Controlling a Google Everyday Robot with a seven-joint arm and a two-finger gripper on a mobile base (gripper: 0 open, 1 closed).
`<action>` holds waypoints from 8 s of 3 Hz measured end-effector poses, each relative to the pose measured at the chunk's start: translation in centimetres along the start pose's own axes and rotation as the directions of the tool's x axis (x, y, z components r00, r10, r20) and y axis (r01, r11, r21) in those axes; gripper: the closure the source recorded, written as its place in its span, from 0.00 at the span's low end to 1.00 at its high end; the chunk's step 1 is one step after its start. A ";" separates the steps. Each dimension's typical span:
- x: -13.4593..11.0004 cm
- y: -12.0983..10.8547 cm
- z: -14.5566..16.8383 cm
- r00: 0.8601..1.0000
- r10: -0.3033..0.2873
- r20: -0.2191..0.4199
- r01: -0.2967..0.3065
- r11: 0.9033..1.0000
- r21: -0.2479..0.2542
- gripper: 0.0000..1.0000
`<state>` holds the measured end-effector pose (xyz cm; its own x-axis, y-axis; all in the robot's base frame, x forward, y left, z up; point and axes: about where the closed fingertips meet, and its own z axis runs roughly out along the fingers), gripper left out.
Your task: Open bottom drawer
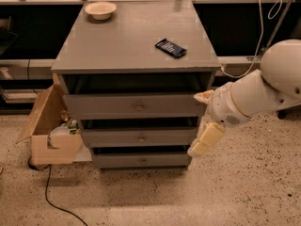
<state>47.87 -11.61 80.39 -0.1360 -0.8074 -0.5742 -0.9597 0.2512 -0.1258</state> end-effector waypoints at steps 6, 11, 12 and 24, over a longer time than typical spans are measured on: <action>13.8 2.2 22.9 0.997 -0.030 -0.077 0.018 0.987 -0.157 0.00; 29.6 -5.1 40.6 0.979 0.015 -0.203 -0.039 0.993 -0.115 0.00; 32.5 -6.9 44.1 0.975 0.025 -0.221 -0.056 0.989 -0.134 0.00; 33.9 -10.3 56.3 0.939 -0.200 -0.278 0.185 0.979 -0.079 0.56</action>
Offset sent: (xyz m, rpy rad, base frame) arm -0.0020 -0.0051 -0.0163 -0.0379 -0.0092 0.0063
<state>66.98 -11.54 16.67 -0.0041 -0.9573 -0.2889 -0.9847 0.0541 -0.1654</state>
